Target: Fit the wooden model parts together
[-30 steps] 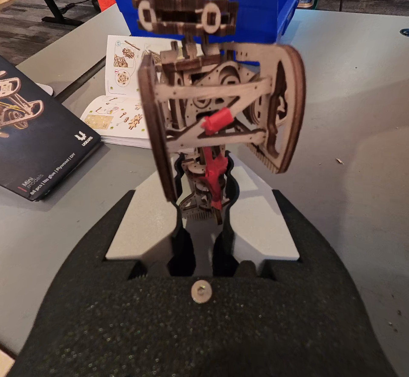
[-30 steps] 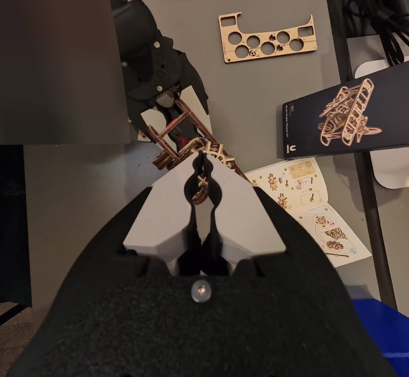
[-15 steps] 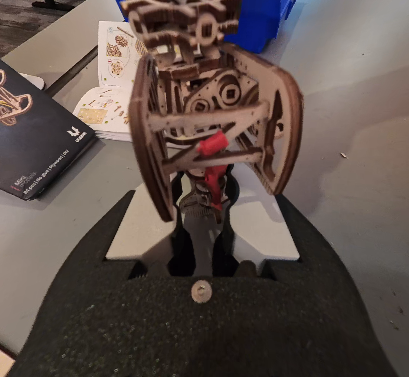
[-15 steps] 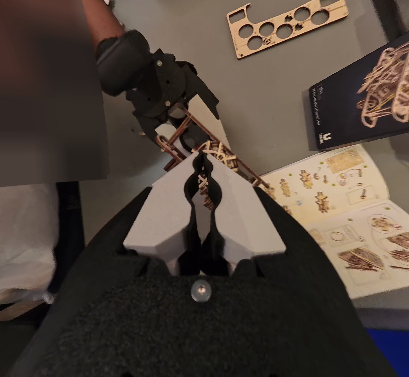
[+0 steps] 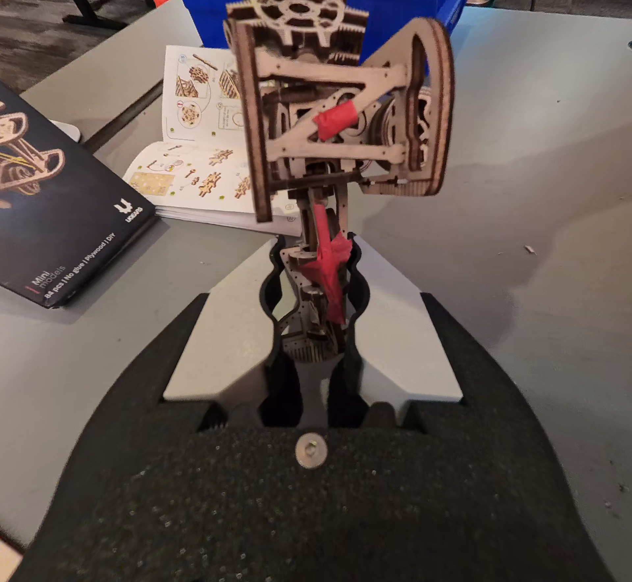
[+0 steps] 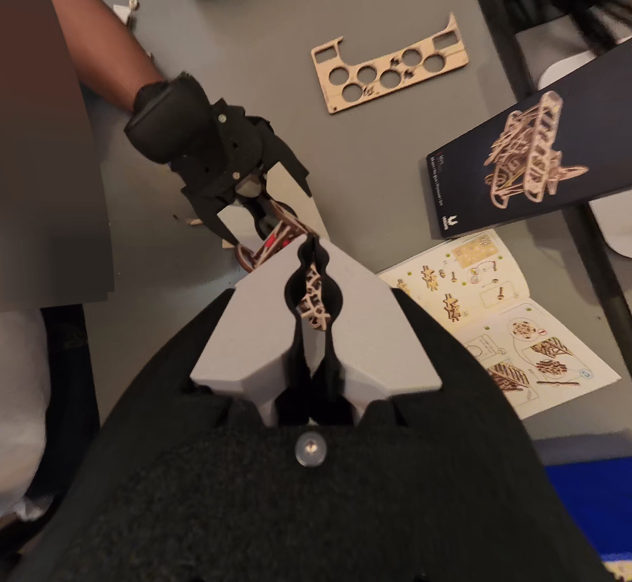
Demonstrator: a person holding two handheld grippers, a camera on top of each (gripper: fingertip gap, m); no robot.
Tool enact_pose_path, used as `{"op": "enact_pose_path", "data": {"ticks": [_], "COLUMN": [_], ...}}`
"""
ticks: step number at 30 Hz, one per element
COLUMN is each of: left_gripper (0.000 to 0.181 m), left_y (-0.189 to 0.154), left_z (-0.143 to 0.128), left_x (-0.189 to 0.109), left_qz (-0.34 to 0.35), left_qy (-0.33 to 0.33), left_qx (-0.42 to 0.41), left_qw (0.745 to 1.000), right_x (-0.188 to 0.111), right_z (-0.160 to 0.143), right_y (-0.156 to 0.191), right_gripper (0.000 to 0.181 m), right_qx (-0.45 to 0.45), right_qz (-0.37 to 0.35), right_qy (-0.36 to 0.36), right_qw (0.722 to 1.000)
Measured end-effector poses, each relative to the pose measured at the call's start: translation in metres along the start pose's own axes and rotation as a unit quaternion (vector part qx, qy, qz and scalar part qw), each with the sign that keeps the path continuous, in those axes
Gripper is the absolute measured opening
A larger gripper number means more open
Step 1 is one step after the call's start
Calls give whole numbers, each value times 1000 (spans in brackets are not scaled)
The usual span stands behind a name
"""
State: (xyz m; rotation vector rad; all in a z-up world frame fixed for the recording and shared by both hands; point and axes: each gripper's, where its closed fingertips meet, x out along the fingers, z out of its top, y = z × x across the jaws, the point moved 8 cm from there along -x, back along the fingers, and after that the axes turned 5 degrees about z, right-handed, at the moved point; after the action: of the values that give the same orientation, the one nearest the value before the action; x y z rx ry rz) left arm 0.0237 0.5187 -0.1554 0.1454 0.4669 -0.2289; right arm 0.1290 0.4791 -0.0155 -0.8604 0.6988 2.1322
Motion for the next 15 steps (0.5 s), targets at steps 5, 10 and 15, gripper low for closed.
{"op": "enact_pose_path", "data": {"ticks": [5, 10, 15], "left_gripper": [33, 33, 33], "left_y": [-1, -1, -3], "left_z": [3, 6, 6], "left_x": [-6, -11, -11], "left_qz": [4, 2, 3], "left_qy": [-33, -64, -67], "left_qx": [6, 8, 13], "left_qw": [999, 998, 998], "right_x": [-26, -16, -5], "right_z": [-12, -45, -66], "right_y": [9, 40, 46], "right_gripper": [27, 52, 56], "right_qx": [16, 67, 91], "right_qz": [-22, -94, -151], "right_qy": [-159, -264, -285], "right_qw": [987, 958, 942]}}
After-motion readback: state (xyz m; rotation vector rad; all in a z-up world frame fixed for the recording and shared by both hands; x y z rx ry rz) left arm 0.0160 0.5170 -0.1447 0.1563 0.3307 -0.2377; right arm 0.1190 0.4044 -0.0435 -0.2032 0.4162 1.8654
